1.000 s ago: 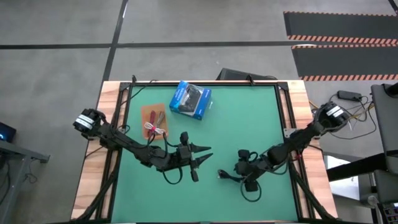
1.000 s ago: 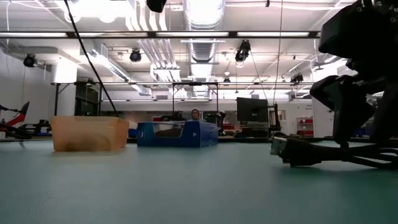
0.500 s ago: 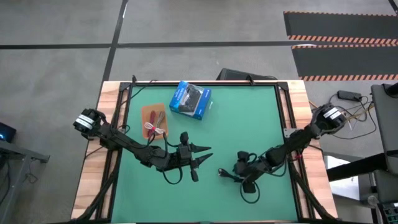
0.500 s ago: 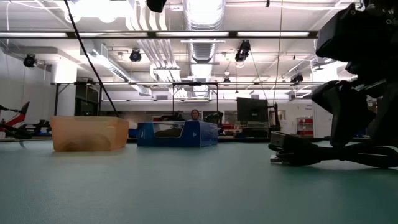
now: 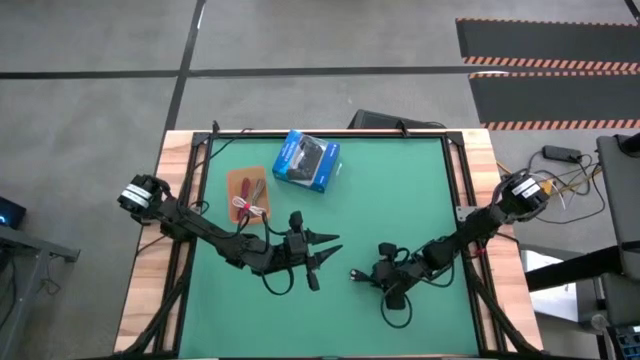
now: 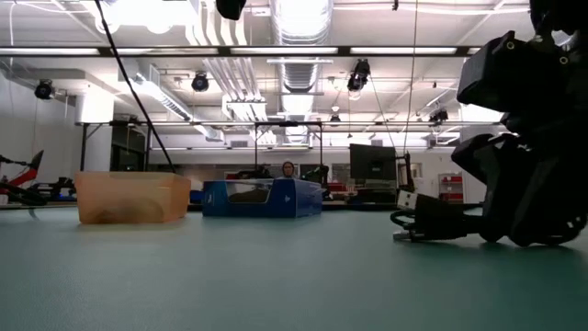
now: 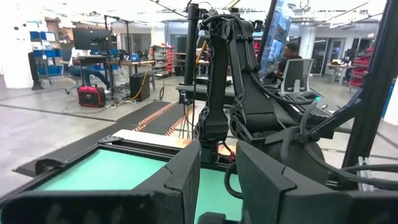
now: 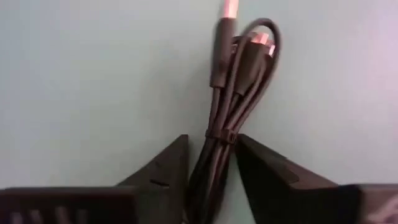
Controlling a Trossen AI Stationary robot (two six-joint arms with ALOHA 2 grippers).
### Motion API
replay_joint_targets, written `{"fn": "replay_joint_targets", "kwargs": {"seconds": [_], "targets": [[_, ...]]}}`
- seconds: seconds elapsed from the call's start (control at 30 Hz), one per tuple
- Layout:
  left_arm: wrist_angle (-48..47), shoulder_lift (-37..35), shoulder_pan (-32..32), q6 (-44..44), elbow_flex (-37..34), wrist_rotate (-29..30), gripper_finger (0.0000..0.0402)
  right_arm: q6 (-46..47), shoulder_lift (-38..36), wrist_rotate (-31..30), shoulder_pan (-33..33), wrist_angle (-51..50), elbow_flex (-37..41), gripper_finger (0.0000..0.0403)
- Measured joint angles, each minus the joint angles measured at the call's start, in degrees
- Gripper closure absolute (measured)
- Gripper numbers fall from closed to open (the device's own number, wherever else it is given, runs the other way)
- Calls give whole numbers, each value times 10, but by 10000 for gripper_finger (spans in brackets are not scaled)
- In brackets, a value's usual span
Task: Pick and place USB-C Cables
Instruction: Put the black charger cable into the orange bin
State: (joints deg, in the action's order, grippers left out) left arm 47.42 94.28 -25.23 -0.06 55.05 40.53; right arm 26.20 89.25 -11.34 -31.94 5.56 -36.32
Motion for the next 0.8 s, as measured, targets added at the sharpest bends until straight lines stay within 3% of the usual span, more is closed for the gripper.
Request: {"fn": "replay_joint_targets", "kwargs": {"seconds": [0.23,0.6,0.8], "targets": [[-4,2,-1,-27,-2,-1,313,-30,-11,-1,0,-4,1,378],[-4,3,-4,-26,-3,-4,313,-173,-136,-63,16,6,2,379],[-4,3,-3,-26,-3,-4,313,-265,-207,-72,37,104,26,379]]}}
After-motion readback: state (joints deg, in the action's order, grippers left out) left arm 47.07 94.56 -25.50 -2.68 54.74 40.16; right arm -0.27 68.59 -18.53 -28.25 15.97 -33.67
